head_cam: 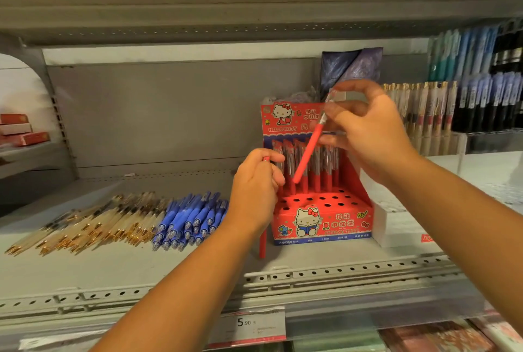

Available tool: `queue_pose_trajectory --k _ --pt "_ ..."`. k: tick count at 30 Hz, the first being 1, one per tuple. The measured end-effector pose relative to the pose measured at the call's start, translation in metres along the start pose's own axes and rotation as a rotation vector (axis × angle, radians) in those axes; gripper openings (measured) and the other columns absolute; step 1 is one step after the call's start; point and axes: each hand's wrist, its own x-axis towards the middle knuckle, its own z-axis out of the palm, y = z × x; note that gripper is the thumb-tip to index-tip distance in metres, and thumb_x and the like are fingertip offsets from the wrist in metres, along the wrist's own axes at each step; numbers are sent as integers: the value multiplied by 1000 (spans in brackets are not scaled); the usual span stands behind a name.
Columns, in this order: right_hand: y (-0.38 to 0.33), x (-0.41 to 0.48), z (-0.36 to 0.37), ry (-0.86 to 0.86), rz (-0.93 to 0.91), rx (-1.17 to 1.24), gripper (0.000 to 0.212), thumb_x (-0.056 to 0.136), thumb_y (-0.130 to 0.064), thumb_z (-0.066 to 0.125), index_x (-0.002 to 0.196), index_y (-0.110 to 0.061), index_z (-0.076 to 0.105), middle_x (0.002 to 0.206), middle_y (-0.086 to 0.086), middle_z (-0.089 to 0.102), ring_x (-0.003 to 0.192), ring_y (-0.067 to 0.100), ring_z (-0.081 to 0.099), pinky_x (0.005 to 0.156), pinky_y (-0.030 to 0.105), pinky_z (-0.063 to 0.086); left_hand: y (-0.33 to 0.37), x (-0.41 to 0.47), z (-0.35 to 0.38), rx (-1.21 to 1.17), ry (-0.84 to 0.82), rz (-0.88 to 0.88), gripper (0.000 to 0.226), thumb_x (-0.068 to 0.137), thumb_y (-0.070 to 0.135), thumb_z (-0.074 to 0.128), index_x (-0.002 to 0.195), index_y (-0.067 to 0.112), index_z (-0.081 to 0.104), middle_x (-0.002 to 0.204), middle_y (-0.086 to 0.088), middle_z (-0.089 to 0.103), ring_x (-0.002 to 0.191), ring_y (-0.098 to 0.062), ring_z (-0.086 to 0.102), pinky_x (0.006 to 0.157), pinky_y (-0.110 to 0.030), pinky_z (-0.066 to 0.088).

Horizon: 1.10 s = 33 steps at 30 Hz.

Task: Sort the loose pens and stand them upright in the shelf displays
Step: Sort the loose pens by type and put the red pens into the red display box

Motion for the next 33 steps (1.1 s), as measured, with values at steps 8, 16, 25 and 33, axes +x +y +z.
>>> queue_pose_trajectory --k 8,16,25,33 --pt "12 10 -31 100 -170 -732 30 86 -13 73 102 -29 54 84 -4 62 69 25 68 59 44 60 -1 2 0 15 -23 20 39 98 -2 37 121 20 60 82 3 64 62 -7 51 59 -24 43" --pt "30 8 -41 104 -218 -933 27 85 -21 75 103 -27 56 87 1 67 65 23 66 66 43 58 2 0 1 -92 -49 82 24 95 -1 57 118 9 57 99 -12 72 77 -13 71 68 -23 56" --pt "35 11 -43 54 -238 -1059 25 86 -18 73 105 -22 58 84 4 66 61 18 61 61 33 55 1 0 -1 38 -30 169 30 86 2 71 106 23 65 87 -21 63 71 -23 68 75 -46 60" --pt "46 5 -44 -81 -95 -1260 15 94 -16 62 108 -22 65 93 9 69 70 29 67 68 44 60 2 0 -2 76 -36 168 32 84 6 75 106 27 66 85 -4 58 85 -45 62 74 -50 57"
